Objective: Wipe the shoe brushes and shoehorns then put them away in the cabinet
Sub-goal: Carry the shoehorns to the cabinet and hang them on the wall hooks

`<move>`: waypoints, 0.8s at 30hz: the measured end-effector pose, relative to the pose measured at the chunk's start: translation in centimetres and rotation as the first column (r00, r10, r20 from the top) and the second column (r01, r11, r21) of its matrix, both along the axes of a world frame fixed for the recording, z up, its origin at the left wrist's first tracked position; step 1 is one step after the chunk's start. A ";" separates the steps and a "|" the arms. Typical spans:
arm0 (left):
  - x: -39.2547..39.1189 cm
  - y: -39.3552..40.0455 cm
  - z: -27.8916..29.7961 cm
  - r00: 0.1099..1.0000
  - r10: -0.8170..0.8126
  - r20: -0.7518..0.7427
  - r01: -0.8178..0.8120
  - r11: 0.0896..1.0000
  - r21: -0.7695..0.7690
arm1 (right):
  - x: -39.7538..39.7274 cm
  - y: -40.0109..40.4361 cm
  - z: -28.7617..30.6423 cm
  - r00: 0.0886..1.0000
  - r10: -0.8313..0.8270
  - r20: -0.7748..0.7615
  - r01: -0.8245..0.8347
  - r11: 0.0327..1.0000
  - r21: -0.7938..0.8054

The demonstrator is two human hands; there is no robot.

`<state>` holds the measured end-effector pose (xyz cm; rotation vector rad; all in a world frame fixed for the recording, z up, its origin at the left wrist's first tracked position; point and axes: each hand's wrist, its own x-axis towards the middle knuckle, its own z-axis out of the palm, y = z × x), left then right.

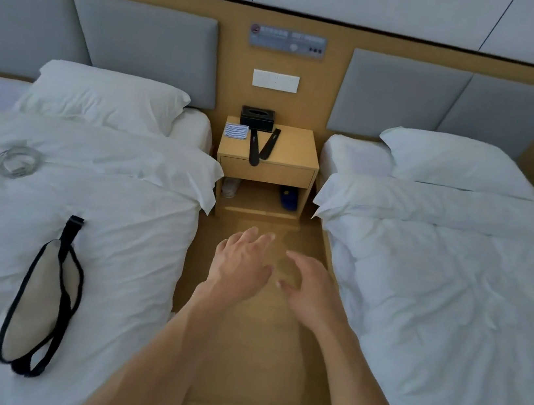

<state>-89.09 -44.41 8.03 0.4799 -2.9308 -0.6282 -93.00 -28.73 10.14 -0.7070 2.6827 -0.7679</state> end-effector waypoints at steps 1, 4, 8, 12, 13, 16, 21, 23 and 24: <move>-1.3 -1.0 -0.2 1.000 -0.014 0.006 0.014 1.000 0.006 | -1.1 -0.9 0.0 1.000 -0.015 0.008 0.015 1.000 -0.001; -5.6 -3.8 -1.3 0.998 -0.052 0.037 0.051 0.999 0.016 | -5.1 -3.7 -0.6 0.998 -0.049 0.029 0.049 0.999 0.012; -10.8 -7.3 -2.8 0.997 -0.052 0.050 0.051 0.999 0.014 | -10.5 -7.2 -1.7 0.998 -0.053 0.039 0.052 0.999 0.016; -17.8 -11.7 -4.0 0.998 -0.029 0.059 0.029 1.000 0.004 | -18.3 -12.0 -2.9 0.998 -0.034 0.061 0.034 0.999 -0.009; -19.8 -12.9 -4.3 0.998 -0.021 0.063 0.021 1.000 0.003 | -20.5 -13.3 -3.2 0.997 -0.026 0.066 0.027 1.000 -0.014; -26.4 -16.6 -4.6 0.994 0.032 0.109 -0.034 0.999 0.020 | -27.5 -17.1 -3.5 0.997 0.011 0.081 -0.010 1.000 -0.010; -37.0 -21.6 -4.1 0.974 0.123 0.189 -0.137 0.989 0.061 | -38.8 -22.4 -2.7 0.992 0.055 0.111 -0.055 0.998 -0.005; -40.4 -23.4 -4.2 0.970 0.155 0.189 -0.172 0.982 0.073 | -42.9 -24.3 -2.5 0.991 0.065 0.115 -0.066 0.998 0.005; -41.8 -24.3 -4.4 0.966 0.166 0.198 -0.185 0.979 0.082 | -44.6 -25.2 -2.5 0.990 0.067 0.122 -0.069 0.998 0.011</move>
